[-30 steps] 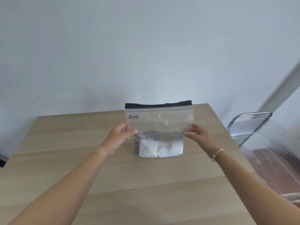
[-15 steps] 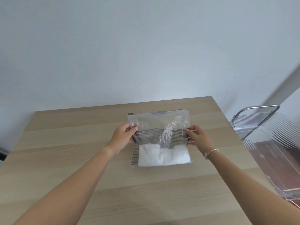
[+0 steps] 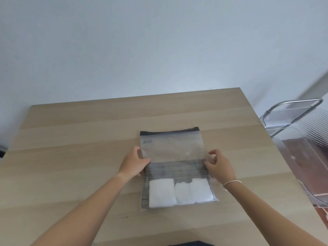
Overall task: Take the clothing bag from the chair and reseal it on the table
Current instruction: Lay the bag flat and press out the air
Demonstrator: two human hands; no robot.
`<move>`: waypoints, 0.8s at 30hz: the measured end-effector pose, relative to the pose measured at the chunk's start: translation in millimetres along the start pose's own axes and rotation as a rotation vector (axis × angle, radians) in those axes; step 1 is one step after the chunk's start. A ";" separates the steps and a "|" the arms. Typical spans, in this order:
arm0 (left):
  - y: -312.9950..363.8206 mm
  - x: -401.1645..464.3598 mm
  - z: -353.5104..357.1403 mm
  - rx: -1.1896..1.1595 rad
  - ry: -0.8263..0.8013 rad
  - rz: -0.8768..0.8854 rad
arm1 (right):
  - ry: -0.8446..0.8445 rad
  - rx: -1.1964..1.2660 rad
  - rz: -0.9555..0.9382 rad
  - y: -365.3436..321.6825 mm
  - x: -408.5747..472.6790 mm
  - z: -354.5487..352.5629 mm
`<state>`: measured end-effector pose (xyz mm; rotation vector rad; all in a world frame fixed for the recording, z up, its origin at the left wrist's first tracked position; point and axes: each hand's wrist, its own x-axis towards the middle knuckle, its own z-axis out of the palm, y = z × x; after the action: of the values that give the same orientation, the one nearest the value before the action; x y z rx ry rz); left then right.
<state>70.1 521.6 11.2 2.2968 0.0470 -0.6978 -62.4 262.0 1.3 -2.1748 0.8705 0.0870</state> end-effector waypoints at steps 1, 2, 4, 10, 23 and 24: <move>-0.9 1.3 1.0 0.113 0.073 0.050 | 0.052 -0.051 -0.041 -0.3 -0.5 2.8; -1.4 2.0 2.5 0.192 0.131 0.096 | 0.092 -0.072 -0.076 -1.8 -0.4 5.3; 0.5 -0.3 5.8 0.260 0.205 0.182 | 0.146 -0.091 -0.146 -8.7 0.3 10.0; 5.8 -3.4 26.9 0.523 0.274 0.486 | 0.160 -0.229 -0.335 -29.4 1.7 29.8; -5.1 7.0 61.6 0.694 0.086 0.576 | 0.013 -0.524 -0.445 -33.9 13.7 71.0; -6.4 8.3 63.1 0.703 0.091 0.574 | 0.008 -0.534 -0.439 -32.7 14.7 72.3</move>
<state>46.1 483.6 -34.3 2.7853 -0.9091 -0.3261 -16.2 318.6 -32.8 -2.8190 0.3762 0.1001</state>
